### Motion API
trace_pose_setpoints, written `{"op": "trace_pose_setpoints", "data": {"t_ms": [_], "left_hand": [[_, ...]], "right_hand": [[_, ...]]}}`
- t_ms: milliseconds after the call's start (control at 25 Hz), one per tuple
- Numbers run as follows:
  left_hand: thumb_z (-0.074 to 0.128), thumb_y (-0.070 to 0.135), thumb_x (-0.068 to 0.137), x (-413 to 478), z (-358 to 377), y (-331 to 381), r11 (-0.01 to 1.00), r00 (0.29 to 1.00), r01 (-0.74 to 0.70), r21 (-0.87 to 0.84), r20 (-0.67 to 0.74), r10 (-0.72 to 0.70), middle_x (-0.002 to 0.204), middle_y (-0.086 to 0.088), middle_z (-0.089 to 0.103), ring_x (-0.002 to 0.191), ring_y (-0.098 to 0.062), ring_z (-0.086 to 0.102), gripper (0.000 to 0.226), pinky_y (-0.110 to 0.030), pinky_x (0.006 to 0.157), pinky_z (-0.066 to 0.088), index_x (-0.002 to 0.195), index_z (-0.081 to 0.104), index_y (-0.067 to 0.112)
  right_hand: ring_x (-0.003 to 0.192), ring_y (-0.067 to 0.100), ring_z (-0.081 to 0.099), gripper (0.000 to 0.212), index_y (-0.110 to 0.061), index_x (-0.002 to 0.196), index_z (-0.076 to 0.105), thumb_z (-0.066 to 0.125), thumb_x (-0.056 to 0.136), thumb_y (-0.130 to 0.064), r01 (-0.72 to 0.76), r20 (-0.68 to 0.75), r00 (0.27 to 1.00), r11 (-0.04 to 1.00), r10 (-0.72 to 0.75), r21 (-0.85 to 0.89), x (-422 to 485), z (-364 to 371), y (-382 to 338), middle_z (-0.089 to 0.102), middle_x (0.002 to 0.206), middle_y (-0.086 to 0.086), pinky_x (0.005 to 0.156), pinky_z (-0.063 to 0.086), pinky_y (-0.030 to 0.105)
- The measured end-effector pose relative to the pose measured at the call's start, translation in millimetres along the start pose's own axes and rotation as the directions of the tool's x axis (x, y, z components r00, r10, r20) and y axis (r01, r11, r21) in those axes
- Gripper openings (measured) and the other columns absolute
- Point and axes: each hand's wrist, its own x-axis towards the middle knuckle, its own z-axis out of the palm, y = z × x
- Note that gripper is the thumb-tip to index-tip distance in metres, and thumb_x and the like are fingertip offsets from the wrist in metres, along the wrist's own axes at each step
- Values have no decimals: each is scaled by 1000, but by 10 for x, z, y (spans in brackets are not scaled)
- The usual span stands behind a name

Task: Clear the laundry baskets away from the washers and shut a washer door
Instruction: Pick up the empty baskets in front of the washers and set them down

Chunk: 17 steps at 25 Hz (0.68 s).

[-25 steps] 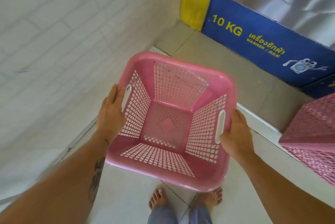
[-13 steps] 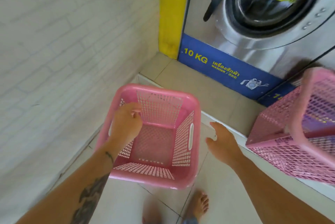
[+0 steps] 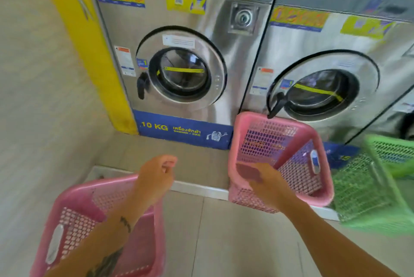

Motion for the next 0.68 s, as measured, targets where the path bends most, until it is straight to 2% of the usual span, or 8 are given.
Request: {"op": "trace_pose_setpoints", "data": {"t_ms": [40,120,200,280,360,440,600,680], "left_hand": [[55,-4,81,63,219,139,1000,1000,3,3,13,-3,93,-1,73,86,-18,67,32,-35,87,52,99,71,17],[56,-3,81,183,746,389,1000,999,18,13,41,-19,94,0,73,87,-19,68,31,-37,88,53,99,71,18],[59,-2,79,304,1351,636,999,998,20,46,56,-22,99,-2,71,82,-18,66,31,-33,84,52,102,71,16],[64,2,78,457,1876,872,997,996,53,56,64,-56,100,-2,66,76,-15,60,30,-25,77,45,105,69,14],[66,11,78,636,2306,1095,993,994,75,86,69,-81,101,2,61,79,-17,61,27,-26,78,45,104,67,18],[63,22,78,897,2675,1227,980,993,64,188,90,-82,101,-1,59,87,-23,62,26,-34,80,49,104,63,23],[52,41,74,1456,3164,1201,916,994,-83,393,99,48,116,-3,54,108,-29,53,56,-42,91,47,129,49,30],[56,41,74,1680,3341,1100,882,996,-80,465,63,57,132,-6,45,120,-32,45,62,-47,96,43,134,44,29]], "right_hand": [[85,19,64,38,-35,114,61,56,84,-12,-5,-15,1000,1000,6,30,18,-153,187,66,106,-6,68,55,28],[103,23,62,49,-26,132,54,61,85,-13,-39,-60,997,998,42,47,161,-389,673,59,127,1,89,56,41],[121,25,53,57,-18,140,47,64,86,-14,-84,-50,995,996,86,38,368,-624,1215,49,139,5,104,46,38],[127,27,48,59,-13,140,47,65,84,-12,-107,-43,993,994,108,21,618,-828,1684,48,140,8,108,38,35],[129,33,47,61,-10,138,49,64,79,-16,-120,-59,991,993,120,-7,889,-986,2117,48,139,14,111,37,40],[129,39,44,64,-11,137,48,64,75,-16,-152,-94,984,988,149,-23,1163,-1140,2487,43,141,17,109,38,47],[125,41,40,76,-16,143,32,50,70,-18,-218,-174,964,972,201,-86,1741,-1279,2988,45,135,18,103,38,51],[127,41,35,81,-18,144,27,43,65,-20,-205,-190,965,971,180,-123,2020,-1211,3223,47,132,22,102,39,54]]}}
